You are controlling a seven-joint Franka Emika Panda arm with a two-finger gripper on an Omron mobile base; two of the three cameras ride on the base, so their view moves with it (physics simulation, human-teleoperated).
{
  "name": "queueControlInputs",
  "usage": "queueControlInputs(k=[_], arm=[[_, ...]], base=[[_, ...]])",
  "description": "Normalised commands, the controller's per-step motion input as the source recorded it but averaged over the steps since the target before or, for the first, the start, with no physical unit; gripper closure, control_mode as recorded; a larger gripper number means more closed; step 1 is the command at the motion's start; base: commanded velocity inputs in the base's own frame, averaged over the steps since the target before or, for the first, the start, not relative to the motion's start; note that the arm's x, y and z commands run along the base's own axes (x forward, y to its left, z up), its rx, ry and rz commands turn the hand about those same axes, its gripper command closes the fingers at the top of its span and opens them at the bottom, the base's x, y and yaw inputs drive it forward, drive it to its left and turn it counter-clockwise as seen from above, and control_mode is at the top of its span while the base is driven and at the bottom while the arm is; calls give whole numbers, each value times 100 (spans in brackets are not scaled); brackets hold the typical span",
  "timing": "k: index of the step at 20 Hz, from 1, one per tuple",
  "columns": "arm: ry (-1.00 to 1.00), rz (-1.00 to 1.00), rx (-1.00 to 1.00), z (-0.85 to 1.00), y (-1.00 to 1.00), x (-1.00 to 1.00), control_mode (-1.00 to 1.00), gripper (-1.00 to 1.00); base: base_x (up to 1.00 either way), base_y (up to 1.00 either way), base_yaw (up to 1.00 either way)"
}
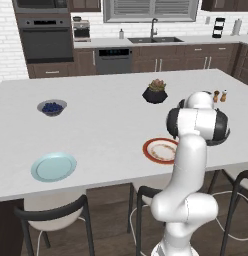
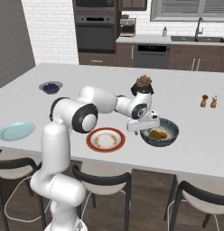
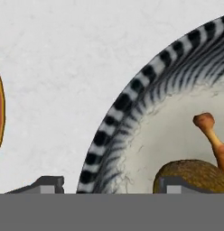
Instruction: Pick the chicken drumstick and avocado from their plates and place them in the bowl. Then put the bowl in the fridge.
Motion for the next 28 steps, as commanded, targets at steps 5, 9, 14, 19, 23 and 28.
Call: queueControlInputs(k=[5, 9, 14, 19, 23, 28], arm=[[0, 0, 0, 0, 0, 0, -100, 100], [1, 6, 0, 16, 0, 0, -100, 100], [0, 14, 0, 60, 0, -35, -100, 100], [0, 22, -2, 66, 1, -75, -100, 100], [0, 42, -6, 63, 17, -54, -100, 100], [0, 41, -8, 79, 54, -50, -100, 100]], base=[[0, 0, 0], [0, 0, 0], [0, 0, 0], [0, 0, 0], [0, 0, 0], [0, 0, 0]])
